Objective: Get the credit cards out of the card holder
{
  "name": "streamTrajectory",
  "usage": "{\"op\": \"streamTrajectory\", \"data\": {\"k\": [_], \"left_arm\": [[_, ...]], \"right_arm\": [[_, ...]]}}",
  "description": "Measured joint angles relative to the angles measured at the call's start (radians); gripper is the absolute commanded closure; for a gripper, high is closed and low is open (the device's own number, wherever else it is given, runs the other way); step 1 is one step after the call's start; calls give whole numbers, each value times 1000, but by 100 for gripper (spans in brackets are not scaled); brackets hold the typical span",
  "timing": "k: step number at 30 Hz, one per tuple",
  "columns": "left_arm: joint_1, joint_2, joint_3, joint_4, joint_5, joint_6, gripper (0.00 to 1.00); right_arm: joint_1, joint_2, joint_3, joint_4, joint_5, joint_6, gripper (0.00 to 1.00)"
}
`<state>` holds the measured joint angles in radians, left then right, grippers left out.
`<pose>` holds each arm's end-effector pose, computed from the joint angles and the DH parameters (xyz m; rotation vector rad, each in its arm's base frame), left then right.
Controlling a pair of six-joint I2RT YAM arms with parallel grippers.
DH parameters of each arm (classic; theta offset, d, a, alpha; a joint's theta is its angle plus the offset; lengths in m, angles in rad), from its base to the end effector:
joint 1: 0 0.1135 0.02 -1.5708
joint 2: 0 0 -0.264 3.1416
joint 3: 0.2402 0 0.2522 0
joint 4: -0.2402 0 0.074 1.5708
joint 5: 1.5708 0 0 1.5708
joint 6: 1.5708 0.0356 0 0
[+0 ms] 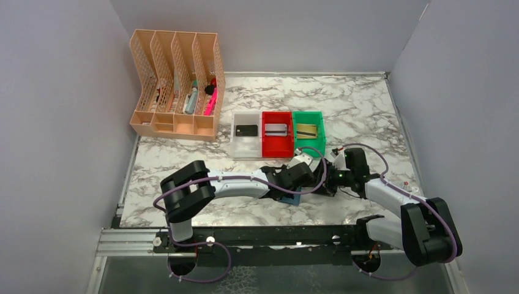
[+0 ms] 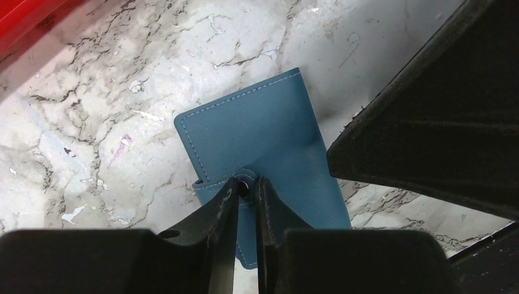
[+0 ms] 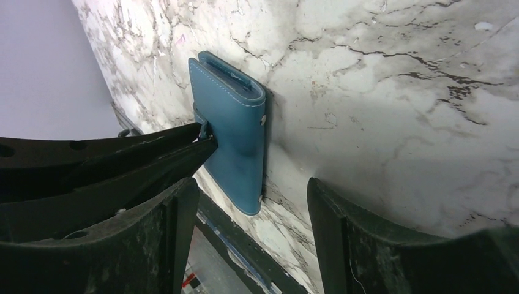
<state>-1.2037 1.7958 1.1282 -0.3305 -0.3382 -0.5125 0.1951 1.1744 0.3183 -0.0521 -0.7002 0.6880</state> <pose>0.1426 -0.3380 0.1759 0.7301 2.3994 -0.2784 0.1782 0.0586 0.1315 0.3139 2.5708 1.2261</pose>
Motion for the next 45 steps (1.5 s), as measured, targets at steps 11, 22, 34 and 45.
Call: {"op": "streamTrajectory", "data": {"k": [11,22,34,45], "left_arm": [[0,-41,-53,8,-28,-26,51],[2,-60,-72,-26,-114,-42,43],[10,-97,-113,-34,-153,-53,51],[72,-185,-222,58,-115,-56,55]], "right_arm": [[0,0,25,-38,11,-45,28],[0,0,32,-54,21,-53,27],[0,4,40,-55,26,-54,27],[0,17,62,-63,27,-61,27]]}}
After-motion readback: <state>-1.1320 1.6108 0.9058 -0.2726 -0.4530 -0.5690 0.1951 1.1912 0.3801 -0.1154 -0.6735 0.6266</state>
